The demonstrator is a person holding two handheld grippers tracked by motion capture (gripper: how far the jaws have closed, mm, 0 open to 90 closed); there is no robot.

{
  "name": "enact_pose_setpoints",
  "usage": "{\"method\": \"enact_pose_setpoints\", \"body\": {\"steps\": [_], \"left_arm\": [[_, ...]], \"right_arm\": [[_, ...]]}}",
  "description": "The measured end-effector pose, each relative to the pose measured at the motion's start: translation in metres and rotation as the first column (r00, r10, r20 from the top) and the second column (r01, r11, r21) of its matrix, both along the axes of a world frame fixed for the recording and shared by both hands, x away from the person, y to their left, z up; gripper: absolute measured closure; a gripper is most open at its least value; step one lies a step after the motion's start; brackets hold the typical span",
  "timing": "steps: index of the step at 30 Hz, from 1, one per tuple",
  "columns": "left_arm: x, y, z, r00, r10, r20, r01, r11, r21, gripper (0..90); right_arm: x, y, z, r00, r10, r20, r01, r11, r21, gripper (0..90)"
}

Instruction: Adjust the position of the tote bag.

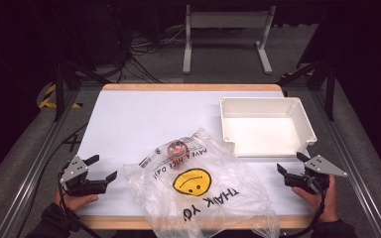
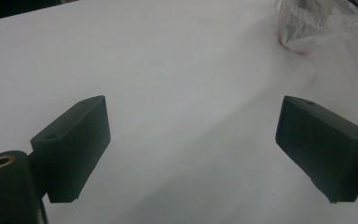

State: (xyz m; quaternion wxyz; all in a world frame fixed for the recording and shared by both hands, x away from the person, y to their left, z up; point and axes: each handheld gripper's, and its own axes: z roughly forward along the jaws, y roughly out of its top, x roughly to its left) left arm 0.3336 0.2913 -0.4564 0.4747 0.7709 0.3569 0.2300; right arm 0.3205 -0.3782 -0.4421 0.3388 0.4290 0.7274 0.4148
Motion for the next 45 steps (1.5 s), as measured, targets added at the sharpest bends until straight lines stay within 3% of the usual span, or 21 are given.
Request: {"method": "enact_pose_setpoints", "body": {"steps": [6,11,15,18,19,23,26,27,31,33,38,40,45], "left_arm": [[0.0,-0.001,0.001,0.9999,-0.01,0.009,0.01,0.9997,0.02,10.9],[-0.003,-0.004,0.004,0.9997,-0.023,-0.003,0.023,0.9997,0.005,11.0],[-0.012,-0.013,0.018,0.9982,-0.045,0.038,0.046,0.9988,-0.018,11.7],[-0.015,-0.019,0.023,0.9966,-0.072,0.04,0.073,0.997,-0.024,11.2],[-0.016,-0.025,0.024,0.9952,-0.095,0.022,0.096,0.995,-0.028,11.1],[-0.016,-0.037,0.02,0.9945,-0.105,-0.01,0.105,0.9944,0.012,10.6],[-0.013,-0.038,0.019,0.9939,-0.107,-0.027,0.107,0.9943,-0.003,10.7],[-0.012,-0.039,0.018,0.9938,-0.106,-0.034,0.106,0.9944,-0.001,10.9],[-0.008,-0.046,0.015,0.9875,-0.145,-0.062,0.145,0.9894,0.001,12.4],[-0.008,-0.05,0.015,0.9847,-0.159,-0.071,0.159,0.9872,0.001,12.9],[-0.006,-0.061,0.013,0.9773,-0.195,-0.083,0.199,0.979,0.045,19.2],[-0.002,-0.065,0.011,0.9806,-0.173,-0.093,0.182,0.9777,0.105,23.8],[0.012,-0.065,0.005,0.9799,-0.152,-0.129,0.169,0.9773,0.128,37.6]], "right_arm": [[0.001,0.003,0.0,1.0,0.0,-0.007,0.0,1.0,-0.031,18.4],[0.002,0.007,0.001,0.9998,0.001,-0.021,-0.002,0.998,-0.063,21.0],[0.0,0.02,0.009,0.9957,0.078,-0.05,-0.081,0.994,-0.072,30.9],[-0.005,0.038,0.026,0.9848,0.167,-0.046,-0.171,0.982,-0.081,37.2],[-0.006,0.045,0.03,0.9799,0.194,-0.045,-0.198,0.976,-0.086,38.2],[-0.009,0.071,0.043,0.9554,0.29,-0.055,-0.294,0.95,-0.105,42.1],[-0.006,0.083,0.045,0.946,0.317,-0.07,-0.323,0.941,-0.105,44.8],[-0.003,0.092,0.045,0.9366,0.339,-0.09,-0.348,0.93,-0.119,44.9],[0.009,0.114,0.038,0.9206,0.354,-0.164,-0.382,0.904,-0.194,43.5],[0.018,0.12,0.035,0.9203,0.346,-0.183,-0.379,0.905,-0.195,42.3],[0.034,0.129,0.024,0.909,0.351,-0.225,-0.395,0.898,-0.195,41.6],[0.038,0.131,0.019,0.9128,0.338,-0.229,-0.384,0.902,-0.197,42.3],[0.046,0.132,0.013,0.8995,0.351,-0.26,-0.4,0.901,-0.168,49.4]]}}
